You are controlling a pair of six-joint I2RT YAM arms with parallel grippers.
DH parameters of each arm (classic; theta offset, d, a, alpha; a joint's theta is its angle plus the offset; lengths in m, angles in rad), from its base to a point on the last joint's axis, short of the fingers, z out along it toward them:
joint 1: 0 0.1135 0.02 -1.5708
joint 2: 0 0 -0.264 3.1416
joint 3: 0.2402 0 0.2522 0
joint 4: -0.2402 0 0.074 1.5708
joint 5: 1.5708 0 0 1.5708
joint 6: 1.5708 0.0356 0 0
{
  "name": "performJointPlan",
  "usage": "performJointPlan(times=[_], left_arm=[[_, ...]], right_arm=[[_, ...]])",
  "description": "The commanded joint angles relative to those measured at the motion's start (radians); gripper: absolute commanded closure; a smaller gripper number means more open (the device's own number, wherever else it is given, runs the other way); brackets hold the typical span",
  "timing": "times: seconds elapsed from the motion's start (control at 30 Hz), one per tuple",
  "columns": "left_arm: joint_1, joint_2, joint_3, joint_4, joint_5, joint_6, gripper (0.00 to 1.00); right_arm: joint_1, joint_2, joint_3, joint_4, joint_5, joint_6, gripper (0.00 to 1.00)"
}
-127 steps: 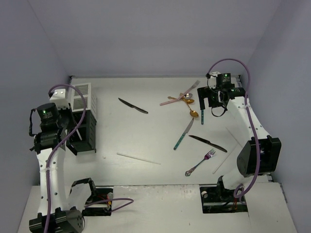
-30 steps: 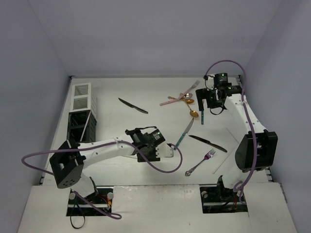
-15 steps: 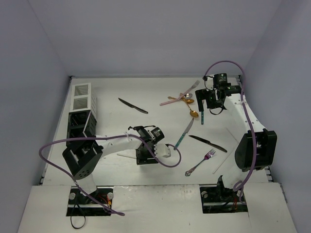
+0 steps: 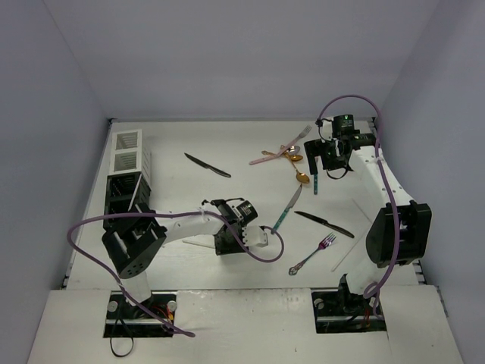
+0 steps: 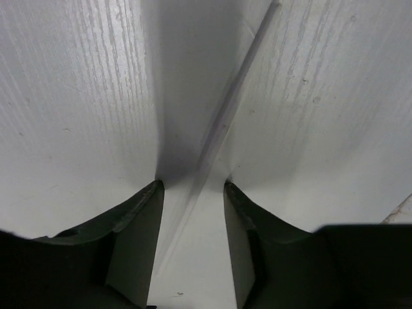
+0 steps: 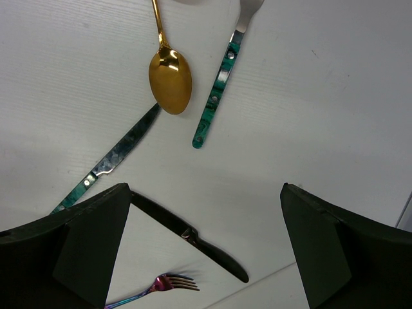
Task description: Sort the eating utensils into containers
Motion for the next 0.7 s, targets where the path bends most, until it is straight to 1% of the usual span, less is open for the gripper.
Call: performJointPlan(times=[0.0,0.13,0.23,0.37,0.47,0.5,0.57,0.67], left_arm=[[0.004,0.009,-0.048,0.119,-0.057,-0.015,0.76],[0.002,0.005,-0.061,0.124,-0.048,-0.021,0.92],[0.002,-0.014,-0.067,0.124,-0.039,-0.020,1.00],[0.004,-0.079,-0.048,0.102,-0.050,-0.032,1.00],[0.013,-0.172,0.029,0.042,-0.072,-0.038,1.00],[0.032,-0.202,0.061,0.023,-0.071,-0.045,1.00],[0.080,-0.288,0.172,-0.036,-0.049,-0.069,1.00],[0.185,-0.367,0.316,-0.112,-0.008,-0.097,1.00]], right_arm=[[0.007,0.001,0.033,0.000,0.006,-0.006,0.00],[0.008,0.001,0.033,-0.001,0.006,-0.006,0.00],[0.008,0.000,0.033,-0.002,0.008,-0.006,0.00],[0.008,-0.005,0.036,-0.003,0.009,-0.004,0.00],[0.008,-0.009,0.043,-0.006,0.008,-0.003,0.00],[0.008,-0.010,0.045,-0.007,0.007,-0.003,0.00],[0.008,-0.012,0.052,-0.010,0.004,-0.002,0.00],[0.008,-0.011,0.057,-0.011,0.000,0.000,0.00]])
